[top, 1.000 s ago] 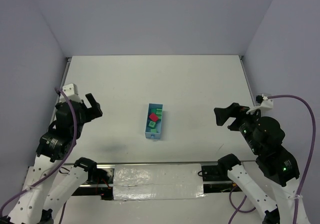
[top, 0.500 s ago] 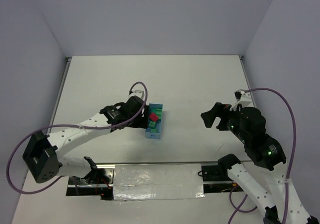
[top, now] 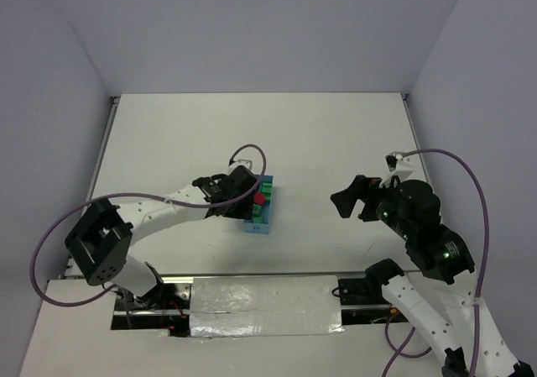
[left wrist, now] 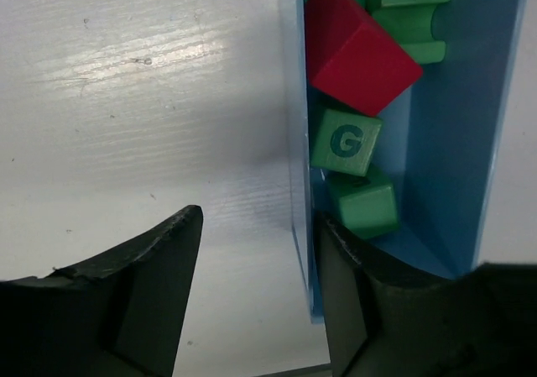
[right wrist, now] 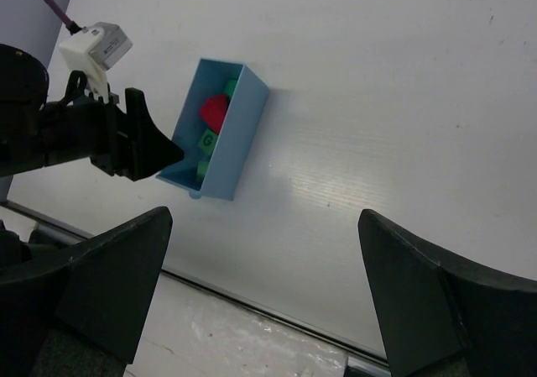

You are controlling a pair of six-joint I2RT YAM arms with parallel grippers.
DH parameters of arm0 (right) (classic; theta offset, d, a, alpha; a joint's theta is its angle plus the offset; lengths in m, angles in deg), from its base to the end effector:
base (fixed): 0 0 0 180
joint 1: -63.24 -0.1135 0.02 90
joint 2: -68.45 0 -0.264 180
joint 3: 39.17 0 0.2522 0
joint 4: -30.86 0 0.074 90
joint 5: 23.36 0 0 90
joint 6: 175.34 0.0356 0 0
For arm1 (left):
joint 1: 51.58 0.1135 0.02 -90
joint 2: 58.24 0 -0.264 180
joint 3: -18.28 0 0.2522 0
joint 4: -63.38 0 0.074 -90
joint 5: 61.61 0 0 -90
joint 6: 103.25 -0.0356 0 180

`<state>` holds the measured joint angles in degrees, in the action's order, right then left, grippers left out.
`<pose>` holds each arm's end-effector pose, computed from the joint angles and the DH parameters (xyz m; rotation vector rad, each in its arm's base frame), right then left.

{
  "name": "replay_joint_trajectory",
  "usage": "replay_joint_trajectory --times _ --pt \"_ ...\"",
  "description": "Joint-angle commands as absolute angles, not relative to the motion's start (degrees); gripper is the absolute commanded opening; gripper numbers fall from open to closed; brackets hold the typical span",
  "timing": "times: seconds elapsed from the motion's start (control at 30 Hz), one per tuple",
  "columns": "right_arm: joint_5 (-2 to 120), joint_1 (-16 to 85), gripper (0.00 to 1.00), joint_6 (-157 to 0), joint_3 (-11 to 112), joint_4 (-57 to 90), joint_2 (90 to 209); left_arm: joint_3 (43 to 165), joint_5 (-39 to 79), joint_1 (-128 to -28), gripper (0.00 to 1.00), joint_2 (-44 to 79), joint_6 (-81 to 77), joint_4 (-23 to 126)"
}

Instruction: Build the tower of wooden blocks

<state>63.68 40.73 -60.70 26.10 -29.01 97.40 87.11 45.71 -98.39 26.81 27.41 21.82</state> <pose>0.0849 0.0372 0.3469 0.0034 2.0285 0.5794 0.2110 -0.2093 0.2147 0.0245 2.5257 -0.2262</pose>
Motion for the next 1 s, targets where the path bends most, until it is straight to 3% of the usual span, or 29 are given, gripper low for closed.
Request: replay_joint_trajectory --times 0.0,0.1,0.23,0.6,0.83,0.97 --pt "62.16 40.91 1.0 -61.08 25.57 -25.7 97.1 90.05 48.25 -98.69 0.66 28.58 27.7 22.72" --pt "62.5 40.91 1.0 -61.35 25.66 -25.79 96.84 90.92 48.52 -98.69 0.5 31.13 27.53 23.16" --pt "63.03 41.0 1.0 -61.52 26.01 -26.4 96.75 94.43 51.05 -98.6 0.0 34.74 26.12 20.71" --pt "63.03 41.0 1.0 -61.88 26.18 -26.67 95.87 122.63 89.71 -94.83 0.0 49.67 35.7 -18.12" --pt "63.03 40.82 1.0 -62.05 27.15 -27.11 95.52 137.42 94.04 -95.26 0.0 70.57 31.93 -28.08" --pt "63.21 40.82 1.0 -62.4 27.41 -27.37 95.34 141.55 94.31 -96.66 0.0 75.52 30.96 -28.96"
